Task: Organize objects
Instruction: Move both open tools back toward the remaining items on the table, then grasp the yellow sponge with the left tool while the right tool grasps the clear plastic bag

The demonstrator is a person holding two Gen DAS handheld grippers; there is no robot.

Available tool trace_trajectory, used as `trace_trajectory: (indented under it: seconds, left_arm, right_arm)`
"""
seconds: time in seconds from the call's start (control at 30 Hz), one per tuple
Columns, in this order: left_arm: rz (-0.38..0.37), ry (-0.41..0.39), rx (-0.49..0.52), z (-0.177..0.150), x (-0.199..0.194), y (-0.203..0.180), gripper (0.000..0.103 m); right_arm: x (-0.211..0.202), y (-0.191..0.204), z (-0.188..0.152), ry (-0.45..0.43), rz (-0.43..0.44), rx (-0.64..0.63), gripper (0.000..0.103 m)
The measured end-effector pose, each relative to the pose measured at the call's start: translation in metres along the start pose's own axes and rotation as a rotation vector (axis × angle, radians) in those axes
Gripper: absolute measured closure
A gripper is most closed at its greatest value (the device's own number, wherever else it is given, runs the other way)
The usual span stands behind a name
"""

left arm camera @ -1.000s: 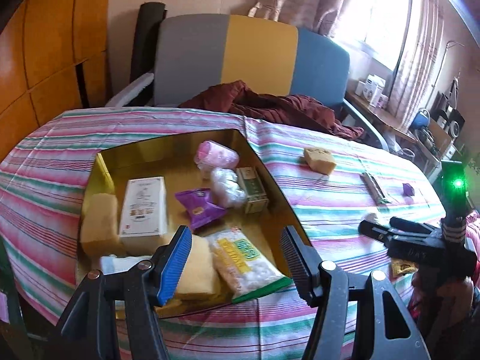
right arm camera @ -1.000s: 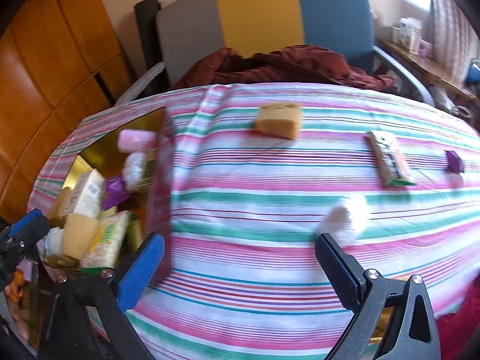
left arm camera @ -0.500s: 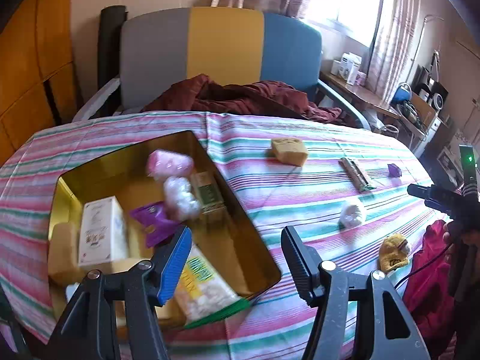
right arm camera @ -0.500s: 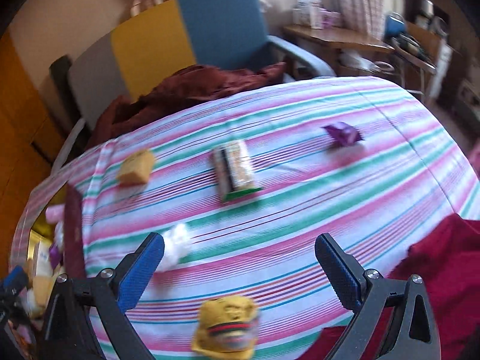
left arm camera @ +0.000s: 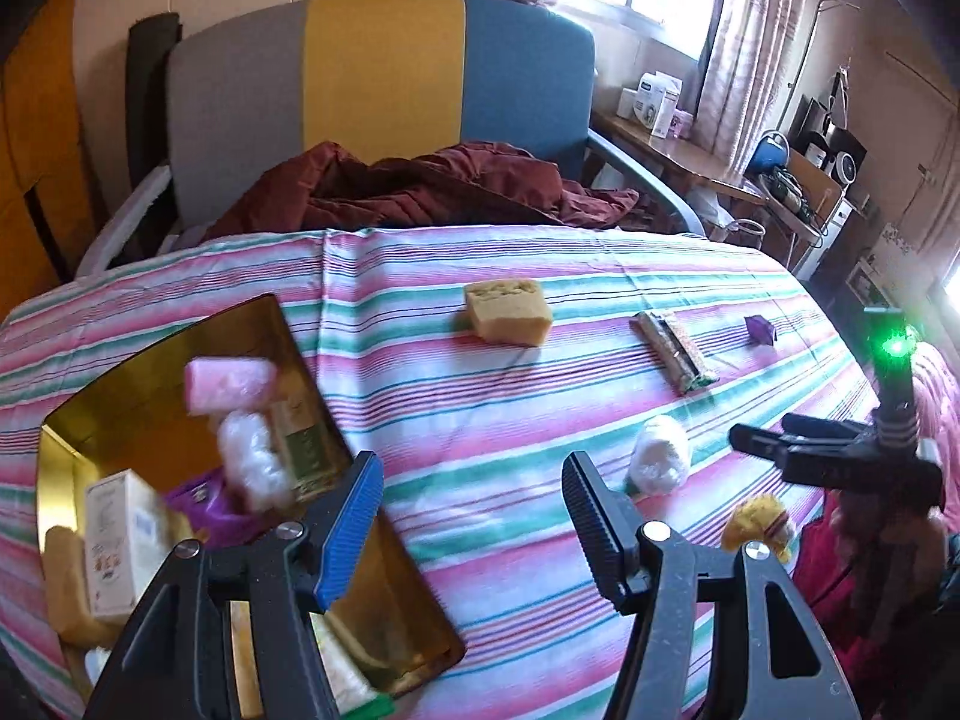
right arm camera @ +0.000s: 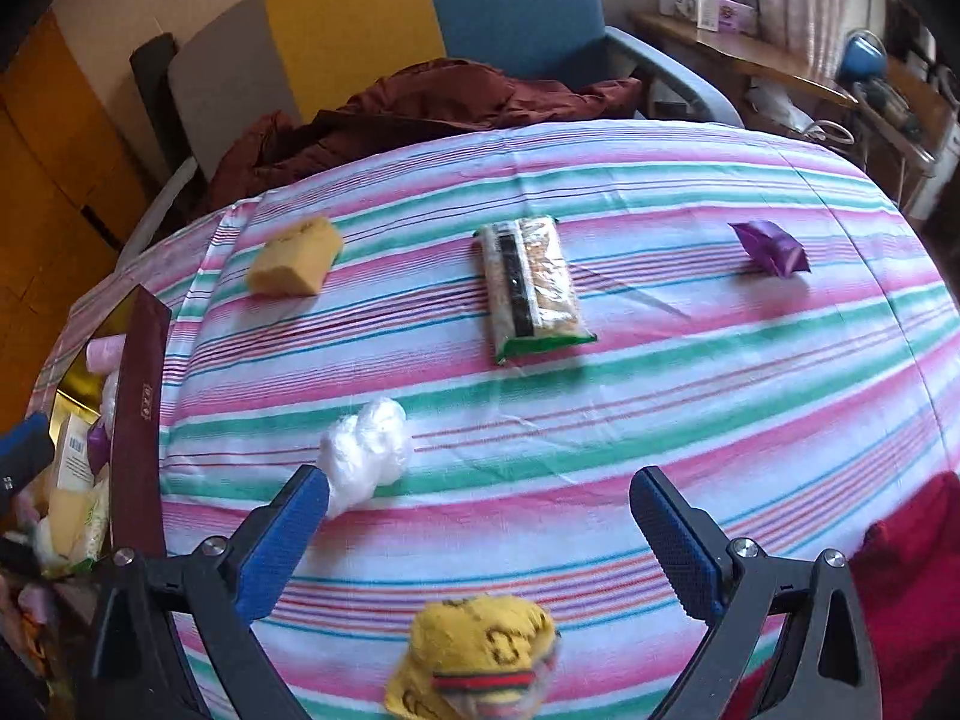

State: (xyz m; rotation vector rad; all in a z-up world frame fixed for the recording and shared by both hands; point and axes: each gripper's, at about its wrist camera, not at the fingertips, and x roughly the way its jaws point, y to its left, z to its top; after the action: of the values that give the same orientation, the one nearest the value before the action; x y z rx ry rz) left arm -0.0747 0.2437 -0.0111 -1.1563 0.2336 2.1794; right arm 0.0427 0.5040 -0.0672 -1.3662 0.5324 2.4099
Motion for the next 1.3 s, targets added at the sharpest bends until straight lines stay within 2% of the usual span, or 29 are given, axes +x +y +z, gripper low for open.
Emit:
trace_trajectory:
  seconds: [0.13,0.27,0.53,0.77,1.0,1.07,1.13,1.17,1.3]
  left_arm:
    - [-0.002,0.028,-0.019,0.019,0.019,-0.004,0.039]
    - [0.019,0.061,-0.011,0.04,0.047,-0.014,0.029]
    - [0.028,0.124,-0.008,0.075,0.117,-0.029,0.019]
    - [0.061,0.17,-0.016,0.095,0.17,-0.035,0.018]
    - [0.035,0.197,-0.027,0.108,0.207,-0.036,0.018]
    - [0.033,0.211,-0.034,0.108,0.219,-0.034,0.022]
    - [0.033,0.226,-0.057,0.104,0.225,-0.029,0.032]
    - [0.038,0.201,-0.054,0.103,0.223,-0.029,0.033]
    - [0.04,0.191,-0.025,0.098,0.221,-0.029,0.038]
  right_arm:
    - [0.009,-0.005,0.013,-0.015,-0.013,0.022,0.002]
    - [0.013,-0.019,0.02,-0.037,0.002,0.072,0.002]
    - [0.017,-0.042,0.022,-0.02,0.014,0.154,0.002]
    - [0.018,-0.043,0.024,-0.006,0.006,0.156,0.002]
    - [0.02,-0.045,0.025,0.002,0.004,0.158,0.002]
    - [0.021,-0.045,0.025,0.002,0.005,0.155,0.002]
    - [0.023,-0.045,0.025,0.006,0.001,0.153,0.002]
    - [0.024,-0.045,0.024,0.008,-0.001,0.151,0.002]
    - [0.028,-0.042,0.024,0.006,0.0,0.133,0.002]
